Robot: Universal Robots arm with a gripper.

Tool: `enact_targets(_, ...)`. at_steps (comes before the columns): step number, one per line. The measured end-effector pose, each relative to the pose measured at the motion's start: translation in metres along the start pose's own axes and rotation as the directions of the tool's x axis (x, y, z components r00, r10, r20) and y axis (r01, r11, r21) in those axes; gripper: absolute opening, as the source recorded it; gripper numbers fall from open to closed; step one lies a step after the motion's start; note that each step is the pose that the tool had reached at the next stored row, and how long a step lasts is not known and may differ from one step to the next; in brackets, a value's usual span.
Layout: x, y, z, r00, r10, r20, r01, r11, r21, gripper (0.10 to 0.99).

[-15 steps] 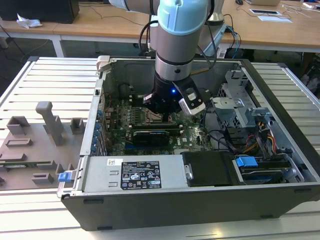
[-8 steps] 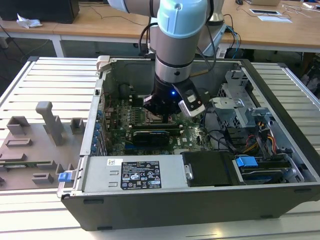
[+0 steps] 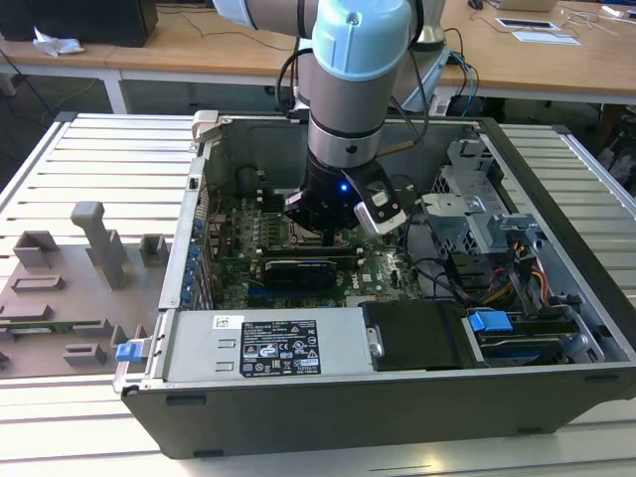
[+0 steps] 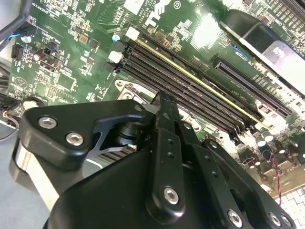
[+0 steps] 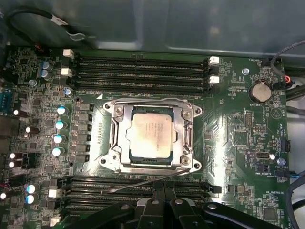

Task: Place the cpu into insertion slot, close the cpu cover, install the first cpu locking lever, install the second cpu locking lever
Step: 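Install the second cpu locking lever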

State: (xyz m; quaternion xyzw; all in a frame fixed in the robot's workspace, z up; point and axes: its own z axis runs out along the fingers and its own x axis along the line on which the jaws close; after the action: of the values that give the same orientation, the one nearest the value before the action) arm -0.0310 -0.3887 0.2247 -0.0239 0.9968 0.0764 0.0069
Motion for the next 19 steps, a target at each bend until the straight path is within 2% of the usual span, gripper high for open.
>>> enact_targets(3, 0.0033, 0.0002, 0.0, 1.0, 0.0, 0.0009, 0.0, 0.9999, -0.016, 0.106)
enact_targets(4, 0.0066, 0.0001, 0.0016, 1.0, 0.0, 0.0012, 0.0, 0.9998, -0.02, 0.106)
enact_targets(5, 0.0129, -0.0003, 0.0042, 1.0, 0.0, 0.0012, 0.0, 0.9997, -0.023, 0.106)
enact_targets(6, 0.0222, -0.0004, 0.0068, 1.0, 0.0, 0.0017, 0.0, 0.9996, -0.03, 0.106)
enact_targets(7, 0.0277, -0.0012, 0.0082, 1.0, -0.002, 0.0016, 0.002, 0.9993, -0.038, 0.106)
enact_targets(9, 0.0327, -0.0026, 0.0103, 0.9999, -0.012, 0.0006, 0.012, 0.9988, -0.048, 0.106)
enact_targets(14, 0.0434, -0.0033, 0.0128, 0.9997, -0.024, -0.0004, 0.024, 0.9979, -0.061, 0.106)
enact_targets(19, 0.0518, -0.0034, 0.0156, 0.9994, -0.034, -0.0014, 0.034, 0.9971, -0.068, 0.106)
